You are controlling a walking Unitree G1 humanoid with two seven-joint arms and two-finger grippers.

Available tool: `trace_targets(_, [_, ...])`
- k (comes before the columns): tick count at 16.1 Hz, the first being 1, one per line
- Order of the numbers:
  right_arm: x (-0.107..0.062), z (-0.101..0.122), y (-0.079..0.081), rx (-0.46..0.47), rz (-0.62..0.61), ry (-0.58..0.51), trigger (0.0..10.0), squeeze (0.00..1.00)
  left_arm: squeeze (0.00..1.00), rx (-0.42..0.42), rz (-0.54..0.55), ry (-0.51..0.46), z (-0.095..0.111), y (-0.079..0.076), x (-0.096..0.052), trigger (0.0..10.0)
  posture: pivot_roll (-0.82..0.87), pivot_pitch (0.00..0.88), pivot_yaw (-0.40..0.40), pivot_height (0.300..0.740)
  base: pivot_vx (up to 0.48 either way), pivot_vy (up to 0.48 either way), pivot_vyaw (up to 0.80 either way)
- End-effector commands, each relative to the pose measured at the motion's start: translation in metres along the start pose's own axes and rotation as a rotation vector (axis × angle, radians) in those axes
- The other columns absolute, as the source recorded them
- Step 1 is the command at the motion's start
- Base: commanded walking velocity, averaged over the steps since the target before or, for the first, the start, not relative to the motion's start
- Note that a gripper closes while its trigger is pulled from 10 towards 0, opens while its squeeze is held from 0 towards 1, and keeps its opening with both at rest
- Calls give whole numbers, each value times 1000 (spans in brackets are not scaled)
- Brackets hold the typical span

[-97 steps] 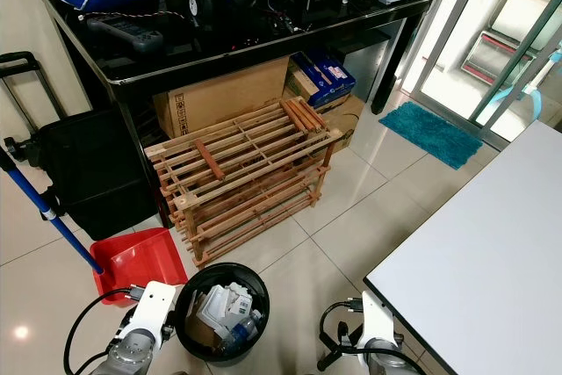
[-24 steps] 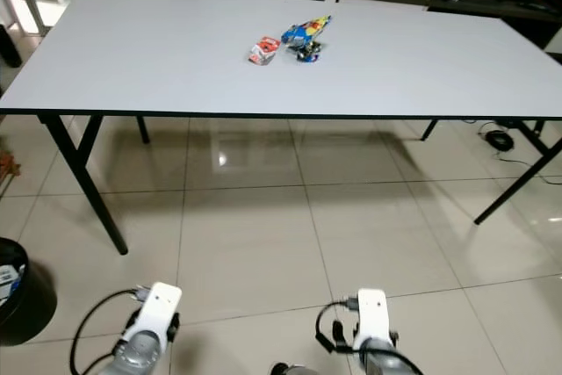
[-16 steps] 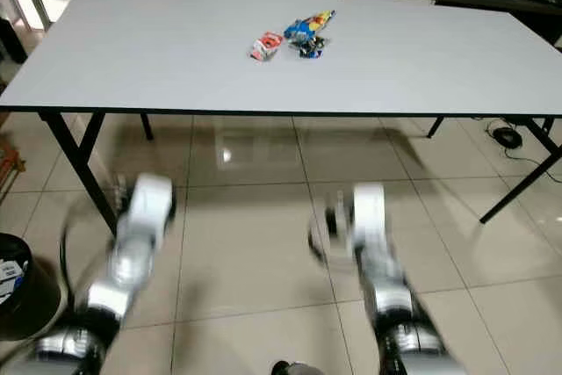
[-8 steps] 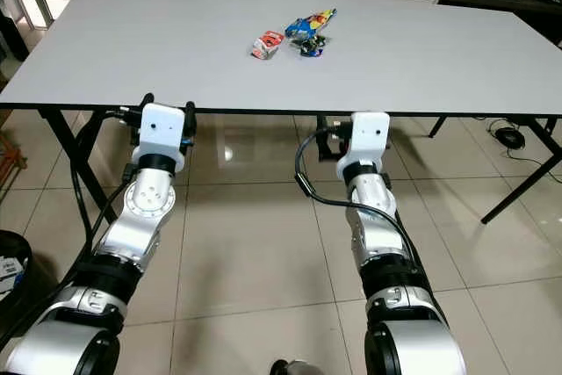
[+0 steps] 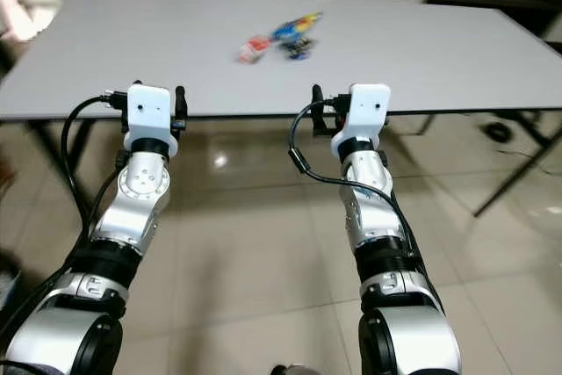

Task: Picking trash to rubbish bin

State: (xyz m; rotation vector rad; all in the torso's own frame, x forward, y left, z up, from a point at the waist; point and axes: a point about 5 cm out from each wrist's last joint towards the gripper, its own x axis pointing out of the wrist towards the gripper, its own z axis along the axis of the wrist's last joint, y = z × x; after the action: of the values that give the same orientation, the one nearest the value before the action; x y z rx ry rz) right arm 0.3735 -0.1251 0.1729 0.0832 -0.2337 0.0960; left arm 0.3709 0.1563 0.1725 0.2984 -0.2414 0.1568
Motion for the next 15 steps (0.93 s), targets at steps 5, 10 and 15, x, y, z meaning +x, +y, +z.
trace_targets(5, [-4, 0, -7, 1, -18, 8, 10000, 0, 0, -12, -22, 6, 2, -7, 0, 10000, -59, 27, -119, 740, 456, 0, 0])
trace_targets(10, [-4, -1, -5, -1, -9, 16, 10000, 0, 0, -15, -27, 2, 4, -9, 0, 10000, -58, 26, -120, 740, 456, 0, 0])
trace_targets(15, [-5, -1, -4, 1, -4, 22, 10000, 0, 0, -16, -31, 3, 4, -9, 0, 10000, -58, 28, -119, 740, 456, 0, 0])
